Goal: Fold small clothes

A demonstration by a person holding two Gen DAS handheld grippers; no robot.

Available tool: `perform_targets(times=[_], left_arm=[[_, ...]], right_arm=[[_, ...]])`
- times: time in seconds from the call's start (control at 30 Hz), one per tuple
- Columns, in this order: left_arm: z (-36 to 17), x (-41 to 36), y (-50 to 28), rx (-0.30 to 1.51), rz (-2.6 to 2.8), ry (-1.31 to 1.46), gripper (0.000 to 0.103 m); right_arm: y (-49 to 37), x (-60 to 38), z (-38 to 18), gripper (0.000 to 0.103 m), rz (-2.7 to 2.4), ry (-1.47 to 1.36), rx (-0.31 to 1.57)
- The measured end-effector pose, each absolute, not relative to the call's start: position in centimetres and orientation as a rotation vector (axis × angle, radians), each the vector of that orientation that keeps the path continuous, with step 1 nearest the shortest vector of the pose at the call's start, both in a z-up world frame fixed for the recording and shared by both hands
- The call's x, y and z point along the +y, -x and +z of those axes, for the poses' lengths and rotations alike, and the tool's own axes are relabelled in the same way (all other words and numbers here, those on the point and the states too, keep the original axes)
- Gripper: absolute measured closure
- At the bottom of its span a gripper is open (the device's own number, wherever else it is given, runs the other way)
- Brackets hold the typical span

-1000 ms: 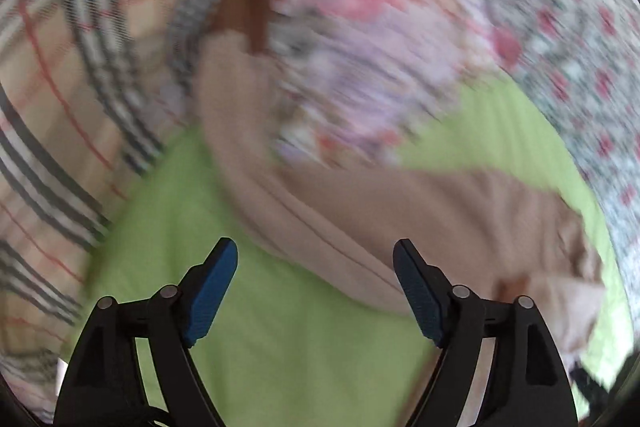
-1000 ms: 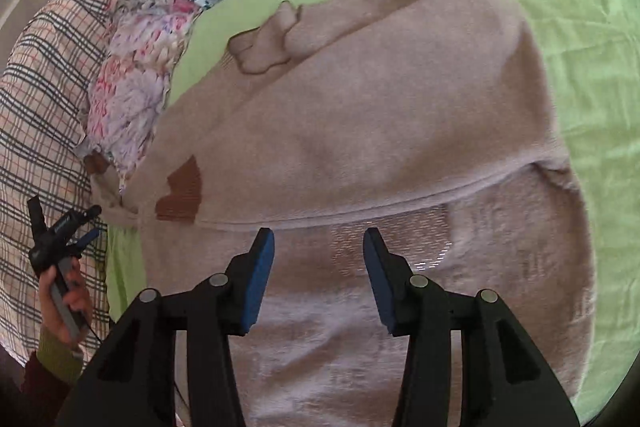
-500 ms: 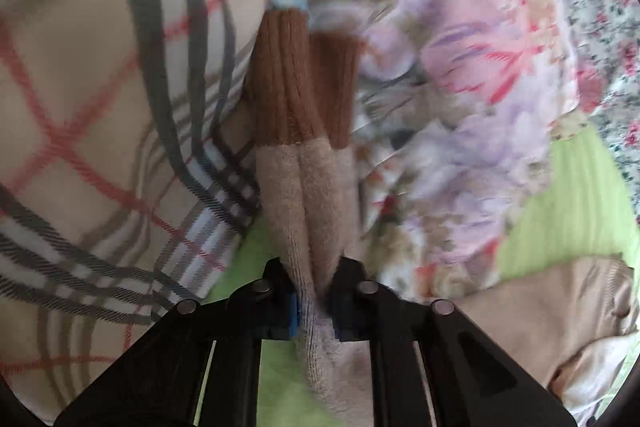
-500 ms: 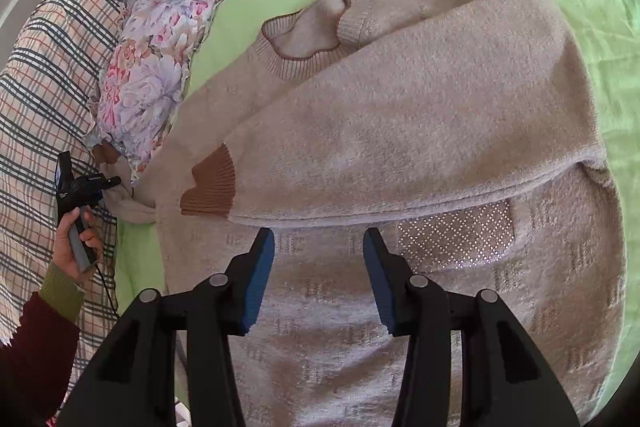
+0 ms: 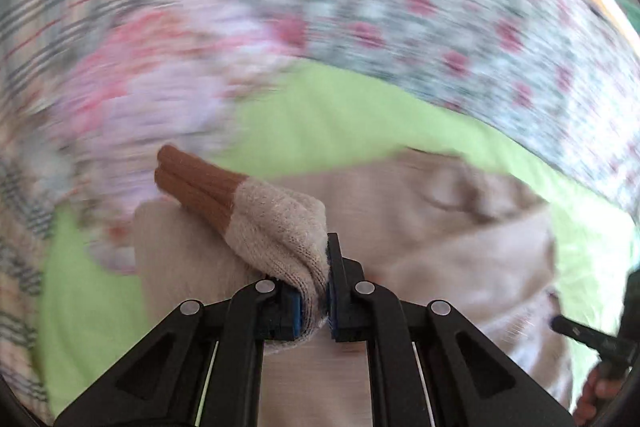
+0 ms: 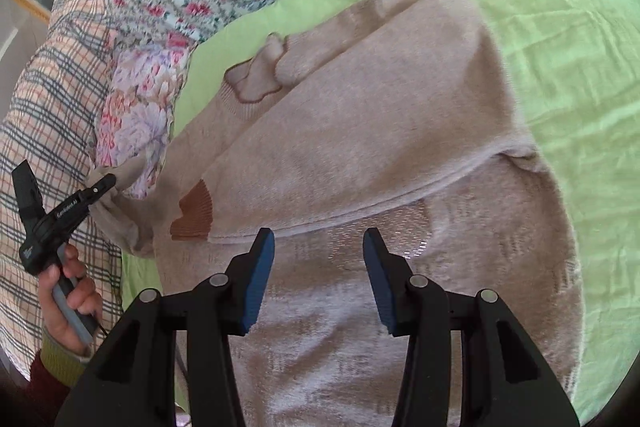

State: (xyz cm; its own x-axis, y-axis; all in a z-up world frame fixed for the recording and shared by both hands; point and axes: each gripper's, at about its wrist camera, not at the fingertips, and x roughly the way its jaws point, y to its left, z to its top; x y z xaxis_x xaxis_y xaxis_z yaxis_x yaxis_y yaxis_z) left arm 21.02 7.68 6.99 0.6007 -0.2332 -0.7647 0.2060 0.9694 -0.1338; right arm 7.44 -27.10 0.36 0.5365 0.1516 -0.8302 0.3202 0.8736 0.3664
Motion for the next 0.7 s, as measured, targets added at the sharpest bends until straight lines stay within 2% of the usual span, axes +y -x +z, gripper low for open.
perform_targets(times=[0.23, 0.37, 0.5, 0.7], left_arm=[[4.0, -6.5, -19.4, 0.910, -0.500, -0.097, 0.094], [0.1, -10.3, -19.2, 1.010, -0.560, -0.168, 0.076], [-0.9, -8.9, -17.7, 1.046, -0.548, -0.153, 0.046], [-0.1, -0.9, -15.2, 1.051, -0.451, -0.095, 0.043]], right_arm=[[-4.9, -30.2, 0.3, 0.055, -0.196, -0.581, 0.978], [-5.1, -31.0, 0.2, 0.055, -0.211, -0.587, 0.982], [-6.6, -30.4, 0.4, 0.055, -0.165, -0.546, 0.989], [-11.9, -27.2, -0.6, 0.055, -0.045, -0.493, 1.014]])
